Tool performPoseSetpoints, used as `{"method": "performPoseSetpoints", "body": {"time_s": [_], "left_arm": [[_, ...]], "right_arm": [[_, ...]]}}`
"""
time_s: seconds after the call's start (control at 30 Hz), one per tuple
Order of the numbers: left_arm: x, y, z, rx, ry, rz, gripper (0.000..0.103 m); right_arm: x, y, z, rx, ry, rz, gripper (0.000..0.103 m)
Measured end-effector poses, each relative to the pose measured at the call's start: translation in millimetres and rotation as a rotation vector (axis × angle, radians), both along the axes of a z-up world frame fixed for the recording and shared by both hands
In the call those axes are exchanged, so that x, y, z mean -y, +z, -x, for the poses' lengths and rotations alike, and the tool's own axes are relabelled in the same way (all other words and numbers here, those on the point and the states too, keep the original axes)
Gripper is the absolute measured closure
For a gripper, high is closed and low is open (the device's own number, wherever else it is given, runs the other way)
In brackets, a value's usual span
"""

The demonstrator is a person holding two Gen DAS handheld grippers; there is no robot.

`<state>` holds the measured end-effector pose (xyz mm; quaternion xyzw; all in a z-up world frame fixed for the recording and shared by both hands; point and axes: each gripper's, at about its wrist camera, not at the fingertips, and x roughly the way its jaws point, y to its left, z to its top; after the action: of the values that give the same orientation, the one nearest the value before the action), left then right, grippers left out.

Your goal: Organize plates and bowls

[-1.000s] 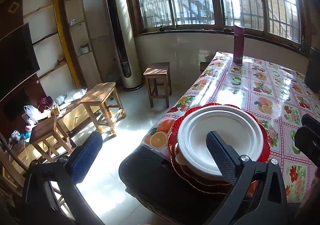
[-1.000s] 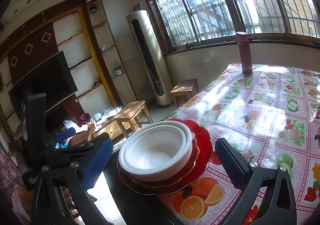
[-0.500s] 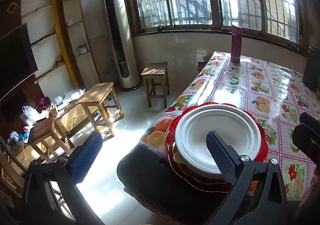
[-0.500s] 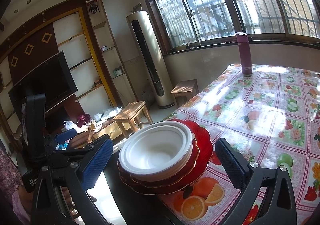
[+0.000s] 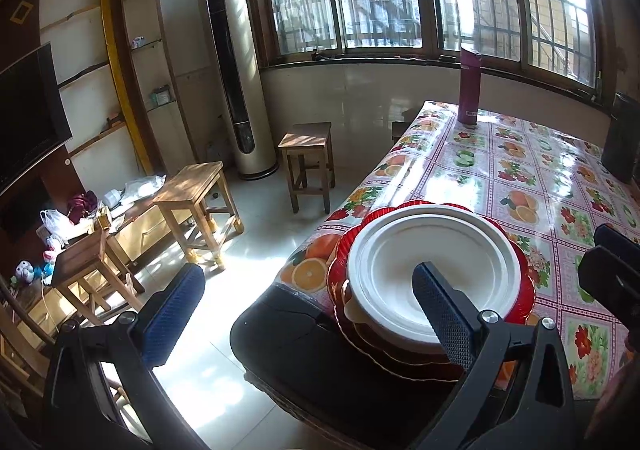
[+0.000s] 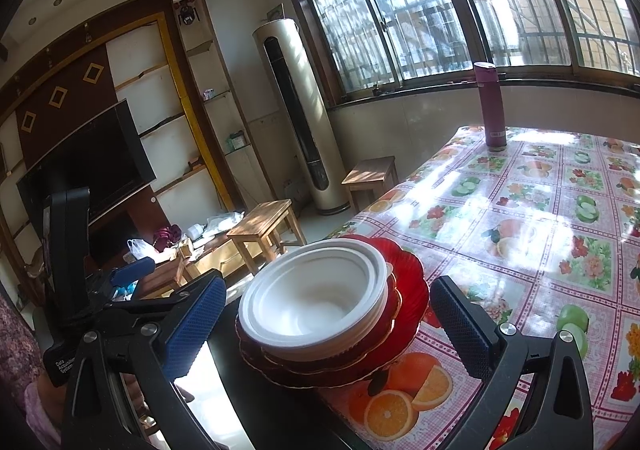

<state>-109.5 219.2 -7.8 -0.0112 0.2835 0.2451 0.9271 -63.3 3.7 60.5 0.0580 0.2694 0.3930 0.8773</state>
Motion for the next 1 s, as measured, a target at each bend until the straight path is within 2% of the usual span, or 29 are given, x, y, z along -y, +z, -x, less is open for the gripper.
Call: {"method": "performPoseSetpoints", "body": {"time_s": [1.0], "left_arm": [[-4.5, -2.7, 0.2, -0.012, -0.010, 0.017, 0.000]], "right_arm": [[-2.5, -3.2, -4.0, -0.009, 0.004, -0.001, 0.000]]}}
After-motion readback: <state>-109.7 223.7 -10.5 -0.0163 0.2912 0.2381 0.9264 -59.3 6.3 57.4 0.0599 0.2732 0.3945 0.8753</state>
